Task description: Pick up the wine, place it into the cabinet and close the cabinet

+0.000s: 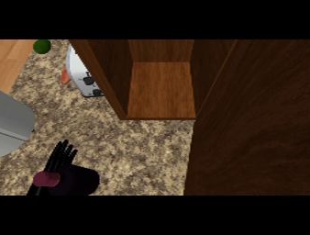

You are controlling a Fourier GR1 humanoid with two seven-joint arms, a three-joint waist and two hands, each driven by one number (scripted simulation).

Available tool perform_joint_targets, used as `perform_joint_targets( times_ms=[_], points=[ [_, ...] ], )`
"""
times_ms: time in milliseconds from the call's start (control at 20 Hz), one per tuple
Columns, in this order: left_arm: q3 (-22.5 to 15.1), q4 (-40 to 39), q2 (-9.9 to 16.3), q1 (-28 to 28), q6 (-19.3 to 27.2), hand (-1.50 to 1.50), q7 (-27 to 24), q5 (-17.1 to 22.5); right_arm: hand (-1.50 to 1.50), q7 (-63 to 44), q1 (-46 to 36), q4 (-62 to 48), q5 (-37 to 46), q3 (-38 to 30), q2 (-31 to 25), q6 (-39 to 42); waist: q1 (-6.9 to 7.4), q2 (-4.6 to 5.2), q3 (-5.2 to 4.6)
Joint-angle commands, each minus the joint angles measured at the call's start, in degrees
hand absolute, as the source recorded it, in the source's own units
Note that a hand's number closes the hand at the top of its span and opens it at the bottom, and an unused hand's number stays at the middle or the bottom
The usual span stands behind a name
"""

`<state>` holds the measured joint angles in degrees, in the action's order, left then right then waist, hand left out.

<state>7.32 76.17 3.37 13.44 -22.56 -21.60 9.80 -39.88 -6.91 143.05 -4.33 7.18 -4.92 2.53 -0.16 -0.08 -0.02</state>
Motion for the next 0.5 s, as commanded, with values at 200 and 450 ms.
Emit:
perform_joint_targets(
  times_ms=[200,450],
  points=[
    [0.46,-2.69,-0.1,-1.4,-1.33,-1.5,-0.96,1.42,-1.5,-2.01,5.98,10.4,-4.36,-1.12,-0.82,1.72,-0.14,-0.03,0.03],
    [0.64,-9.0,-0.98,-5.59,-1.83,-1.5,-3.38,1.61,-1.5,-6.6,-2.81,7.08,-2.15,-2.27,-0.86,-1.44,-0.01,0.02,-0.02]
  ],
)
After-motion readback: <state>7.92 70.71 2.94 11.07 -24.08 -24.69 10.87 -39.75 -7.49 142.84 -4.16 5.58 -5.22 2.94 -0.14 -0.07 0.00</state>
